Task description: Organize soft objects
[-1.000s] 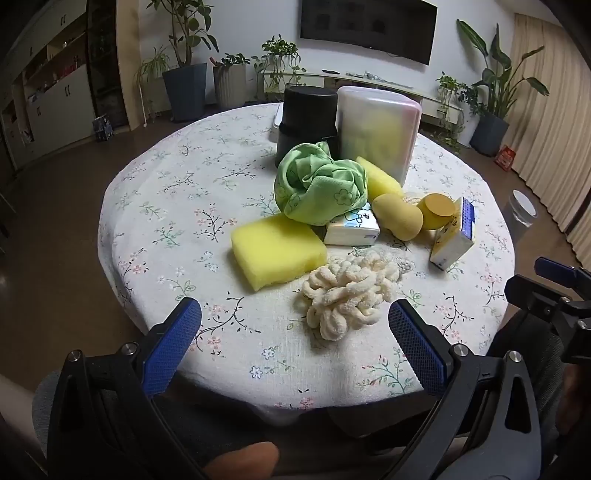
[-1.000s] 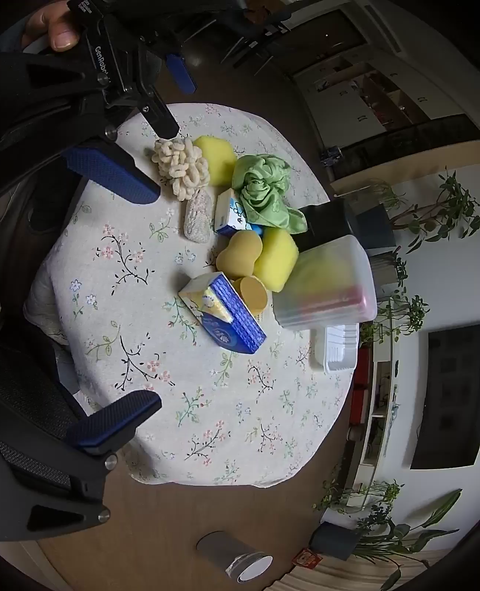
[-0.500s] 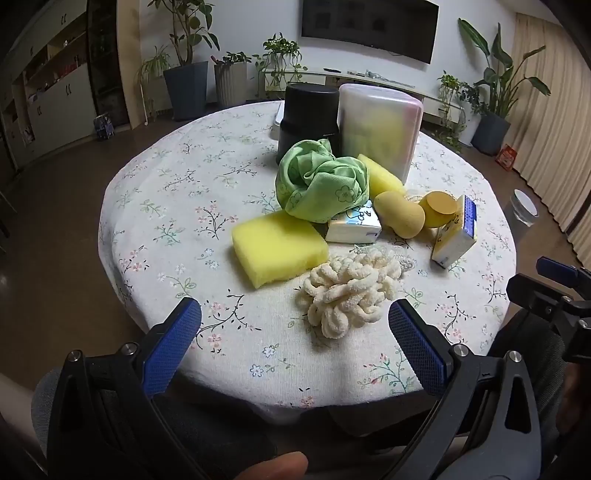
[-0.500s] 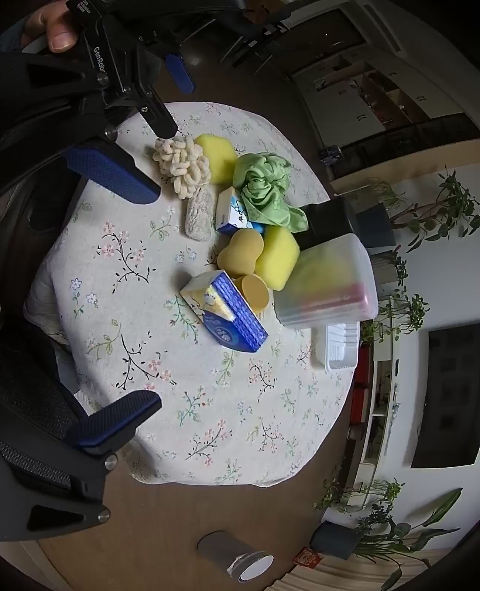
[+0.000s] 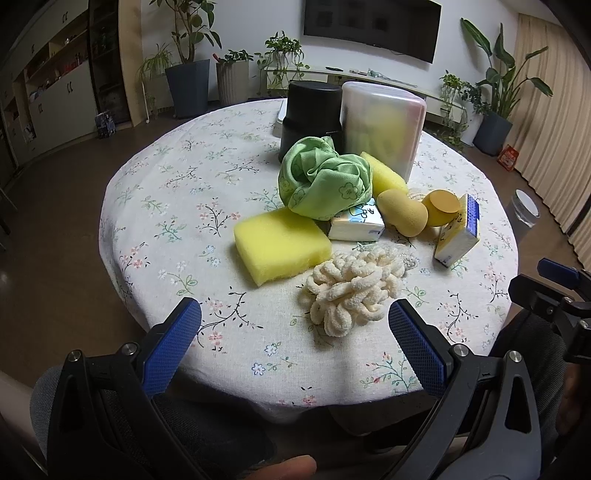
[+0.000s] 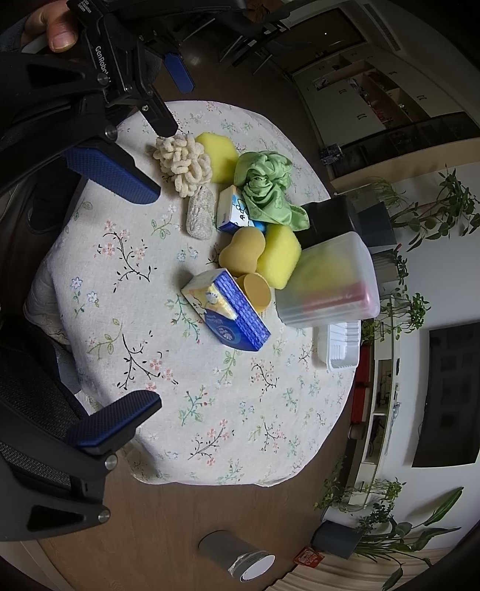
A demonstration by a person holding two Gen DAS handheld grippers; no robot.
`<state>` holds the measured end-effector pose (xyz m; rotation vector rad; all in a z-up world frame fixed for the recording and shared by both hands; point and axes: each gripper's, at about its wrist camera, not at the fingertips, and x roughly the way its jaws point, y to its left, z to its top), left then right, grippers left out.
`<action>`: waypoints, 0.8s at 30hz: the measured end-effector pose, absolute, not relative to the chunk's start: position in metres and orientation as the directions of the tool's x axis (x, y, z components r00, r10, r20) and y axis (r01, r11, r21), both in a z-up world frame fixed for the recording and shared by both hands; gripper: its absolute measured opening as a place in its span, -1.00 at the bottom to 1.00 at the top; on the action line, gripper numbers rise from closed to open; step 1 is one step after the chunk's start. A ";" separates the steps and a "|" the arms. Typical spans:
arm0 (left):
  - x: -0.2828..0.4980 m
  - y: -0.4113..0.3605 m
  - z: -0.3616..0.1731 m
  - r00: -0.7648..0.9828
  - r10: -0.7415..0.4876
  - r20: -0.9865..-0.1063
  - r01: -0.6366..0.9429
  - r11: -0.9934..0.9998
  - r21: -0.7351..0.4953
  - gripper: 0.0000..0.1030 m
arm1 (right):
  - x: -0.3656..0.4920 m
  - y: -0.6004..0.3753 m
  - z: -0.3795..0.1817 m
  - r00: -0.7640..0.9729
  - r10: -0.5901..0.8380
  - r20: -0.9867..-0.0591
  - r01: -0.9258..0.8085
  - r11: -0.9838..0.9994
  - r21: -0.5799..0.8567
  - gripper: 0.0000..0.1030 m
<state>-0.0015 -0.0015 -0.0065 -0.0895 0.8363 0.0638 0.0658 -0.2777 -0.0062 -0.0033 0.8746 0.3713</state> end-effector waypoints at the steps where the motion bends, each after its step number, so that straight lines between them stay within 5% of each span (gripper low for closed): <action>1: -0.002 -0.001 -0.007 0.669 0.020 -0.743 -0.091 0.994 -0.056 1.00 | 0.066 -0.277 -0.006 0.582 0.317 -0.749 -0.320 0.936 0.147 1.00; 24: 0.000 0.000 -0.011 0.661 0.020 -0.750 -0.096 0.994 -0.058 1.00 | 0.067 -0.278 -0.007 0.580 0.316 -0.750 -0.319 0.936 0.148 1.00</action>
